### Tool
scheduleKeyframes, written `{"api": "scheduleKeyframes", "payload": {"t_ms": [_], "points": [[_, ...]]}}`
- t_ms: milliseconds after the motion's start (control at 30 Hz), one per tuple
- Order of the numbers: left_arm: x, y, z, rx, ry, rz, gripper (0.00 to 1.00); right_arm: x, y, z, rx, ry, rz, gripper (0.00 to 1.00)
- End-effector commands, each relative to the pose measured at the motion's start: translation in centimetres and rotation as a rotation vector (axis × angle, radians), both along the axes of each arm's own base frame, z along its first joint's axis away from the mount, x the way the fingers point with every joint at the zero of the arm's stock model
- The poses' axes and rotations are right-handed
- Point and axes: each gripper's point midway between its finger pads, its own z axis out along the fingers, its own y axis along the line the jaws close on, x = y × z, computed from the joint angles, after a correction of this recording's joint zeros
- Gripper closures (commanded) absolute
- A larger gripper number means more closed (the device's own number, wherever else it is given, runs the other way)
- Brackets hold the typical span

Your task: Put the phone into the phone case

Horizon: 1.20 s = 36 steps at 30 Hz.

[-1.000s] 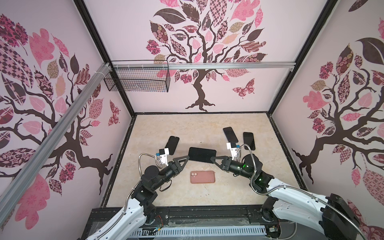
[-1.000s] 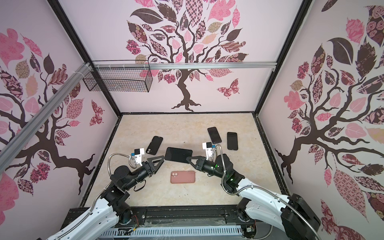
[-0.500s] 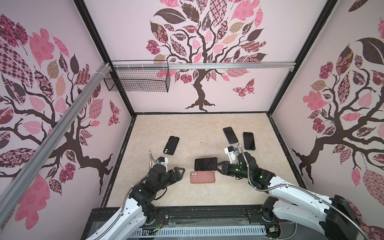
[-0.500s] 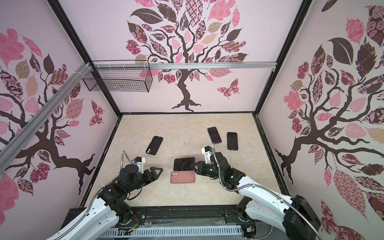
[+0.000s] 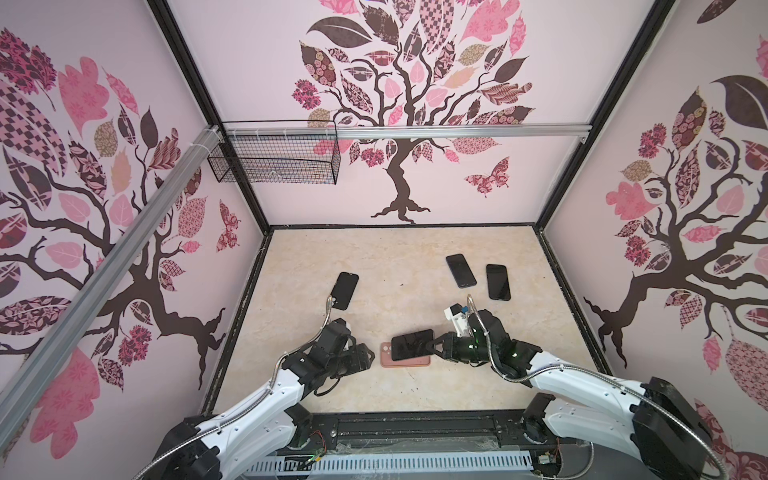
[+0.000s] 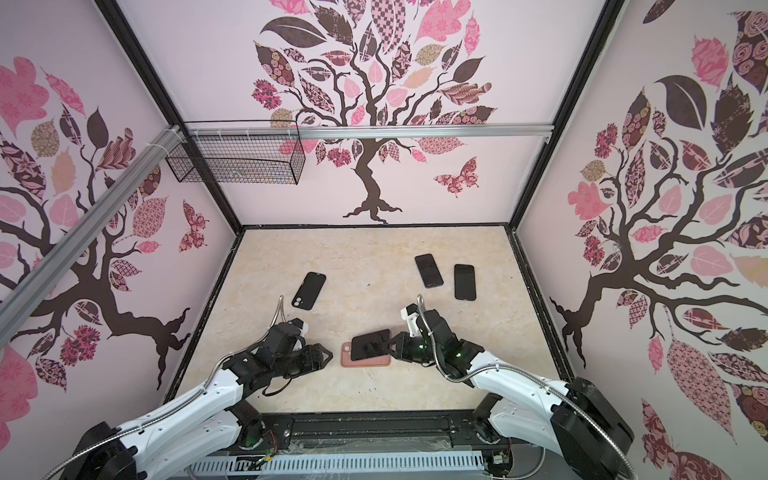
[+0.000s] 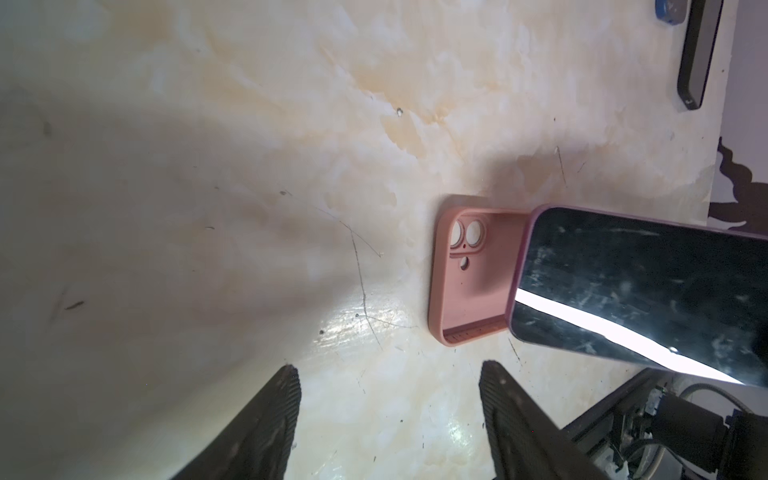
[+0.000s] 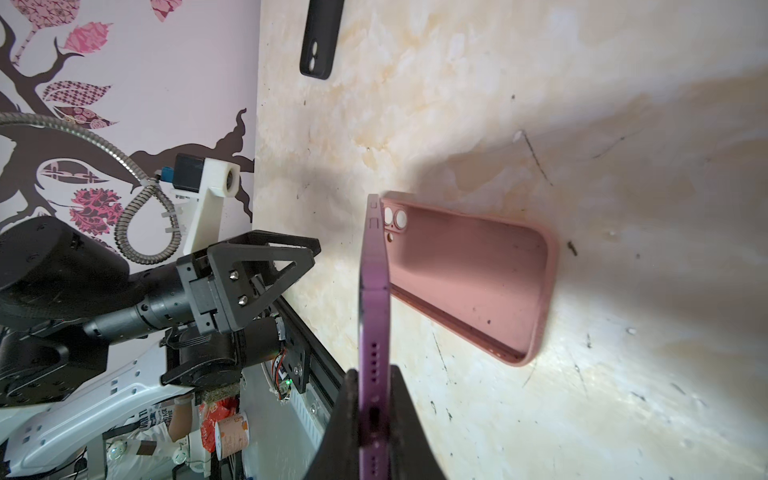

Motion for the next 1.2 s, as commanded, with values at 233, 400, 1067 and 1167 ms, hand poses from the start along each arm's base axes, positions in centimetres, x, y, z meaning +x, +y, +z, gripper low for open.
{"api": "scheduleKeyframes", "payload": {"t_ms": [233, 400, 1067, 1167], "points": [[1.3, -4.1, 1.8, -0.077, -0.045, -0.138, 0.34, 0.8, 1.2, 0.8, 0.101, -0.013, 0.026, 1.00], [1.3, -4.8, 1.0, -0.084, -0.015, -0.152, 0.46, 0.7, 1.2, 0.3, 0.103, 0.005, 0.031, 1.00], [2.0, -6.2, -0.8, -0.103, -0.002, -0.201, 0.59, -0.2, 1.9, -2.5, 0.136, 0.121, 0.084, 1.00], [2.0, -6.4, -0.9, -0.110, -0.001, -0.207, 0.60, -0.3, 2.2, -2.9, 0.139, 0.135, 0.102, 1.00]]}}
